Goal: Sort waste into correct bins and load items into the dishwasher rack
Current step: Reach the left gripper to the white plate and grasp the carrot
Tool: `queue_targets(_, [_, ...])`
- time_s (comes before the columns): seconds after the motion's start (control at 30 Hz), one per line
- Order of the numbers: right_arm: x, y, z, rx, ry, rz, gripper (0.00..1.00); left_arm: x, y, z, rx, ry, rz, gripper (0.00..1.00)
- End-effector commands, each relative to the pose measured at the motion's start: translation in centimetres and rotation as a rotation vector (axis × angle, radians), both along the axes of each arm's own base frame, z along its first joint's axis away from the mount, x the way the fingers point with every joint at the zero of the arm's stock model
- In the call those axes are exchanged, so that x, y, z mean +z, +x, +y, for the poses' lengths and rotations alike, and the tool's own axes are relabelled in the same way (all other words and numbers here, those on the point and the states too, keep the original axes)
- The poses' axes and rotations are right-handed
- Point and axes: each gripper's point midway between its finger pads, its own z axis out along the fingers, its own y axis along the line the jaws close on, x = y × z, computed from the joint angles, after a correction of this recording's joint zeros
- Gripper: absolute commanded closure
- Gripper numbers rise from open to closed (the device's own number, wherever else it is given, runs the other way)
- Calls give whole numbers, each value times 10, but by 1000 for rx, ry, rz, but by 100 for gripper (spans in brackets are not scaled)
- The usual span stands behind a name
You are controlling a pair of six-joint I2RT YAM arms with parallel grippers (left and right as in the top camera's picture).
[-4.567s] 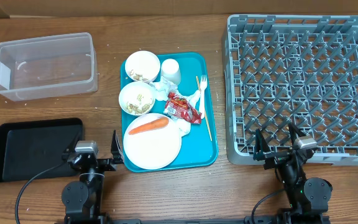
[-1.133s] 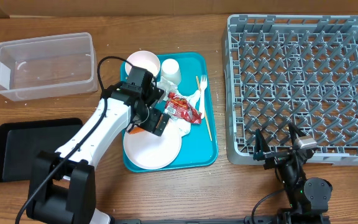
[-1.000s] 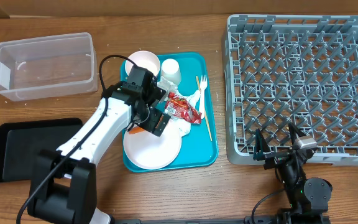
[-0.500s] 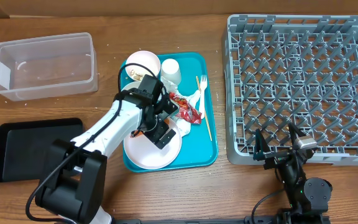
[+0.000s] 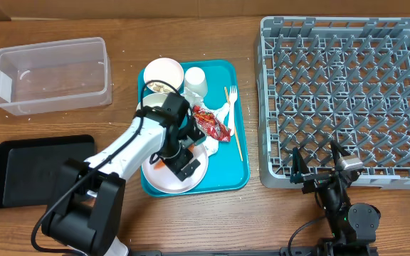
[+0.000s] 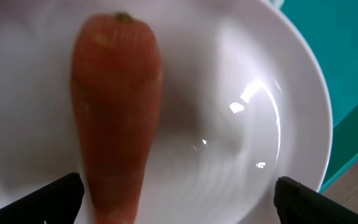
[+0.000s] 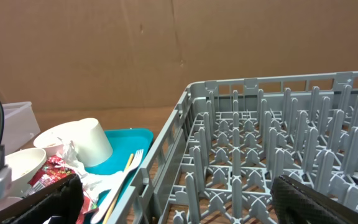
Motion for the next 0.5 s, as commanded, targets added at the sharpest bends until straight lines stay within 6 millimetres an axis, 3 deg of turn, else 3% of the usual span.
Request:
queue_targets(0.0, [-2,0,1,2,-6,-6,0,-7,-3,13,-1,103,-7,0])
queue_targets(0.17, [-2,0,1,2,-6,-6,0,-8,-1,13,-39,94,-18,0])
queue_targets(0.3, [-2,0,1,2,-6,-6,0,-6,4,-3,-41,9,-27,0])
queue_targets(0.47, [-2,0,1,2,-6,-6,0,-6,14,-10,51,-16,-55,0])
